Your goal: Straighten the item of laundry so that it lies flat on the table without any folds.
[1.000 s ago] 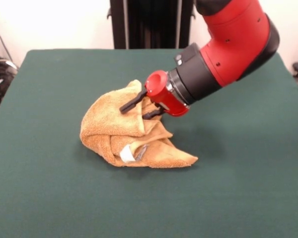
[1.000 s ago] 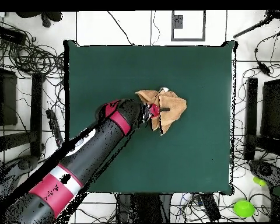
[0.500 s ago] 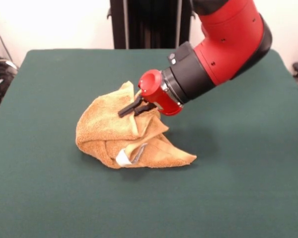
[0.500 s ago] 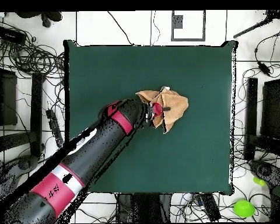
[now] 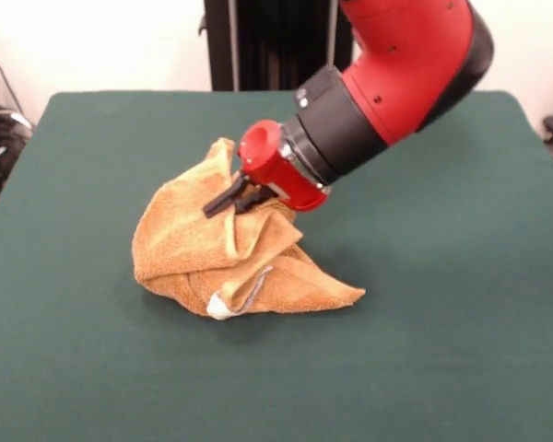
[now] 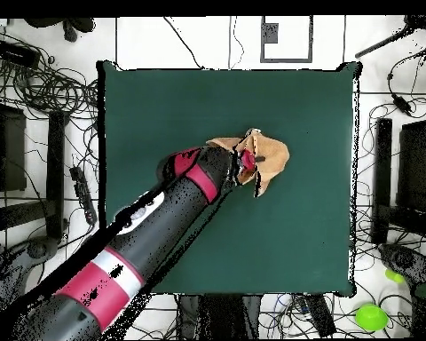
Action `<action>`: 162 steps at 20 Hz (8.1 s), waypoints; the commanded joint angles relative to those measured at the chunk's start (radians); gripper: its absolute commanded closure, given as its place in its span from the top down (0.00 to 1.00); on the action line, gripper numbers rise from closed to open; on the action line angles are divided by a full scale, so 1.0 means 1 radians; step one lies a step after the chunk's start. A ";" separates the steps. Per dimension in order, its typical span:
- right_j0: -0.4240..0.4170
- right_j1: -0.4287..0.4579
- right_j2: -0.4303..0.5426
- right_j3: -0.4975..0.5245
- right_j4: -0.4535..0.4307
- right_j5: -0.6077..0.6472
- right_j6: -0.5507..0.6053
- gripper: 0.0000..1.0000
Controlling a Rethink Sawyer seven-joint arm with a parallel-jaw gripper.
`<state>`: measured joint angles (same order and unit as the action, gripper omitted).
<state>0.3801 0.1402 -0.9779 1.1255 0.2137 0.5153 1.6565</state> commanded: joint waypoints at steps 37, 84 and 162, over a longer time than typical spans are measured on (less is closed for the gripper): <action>-0.810 -0.483 1.170 0.293 -0.355 0.195 -0.122 0.00; -0.964 -0.550 1.419 0.415 -0.252 0.363 -0.031 1.00; -0.900 -0.503 1.409 0.348 -0.215 0.111 0.023 1.00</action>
<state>-0.5799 -0.4953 0.4308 1.4647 0.0578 0.6754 1.6552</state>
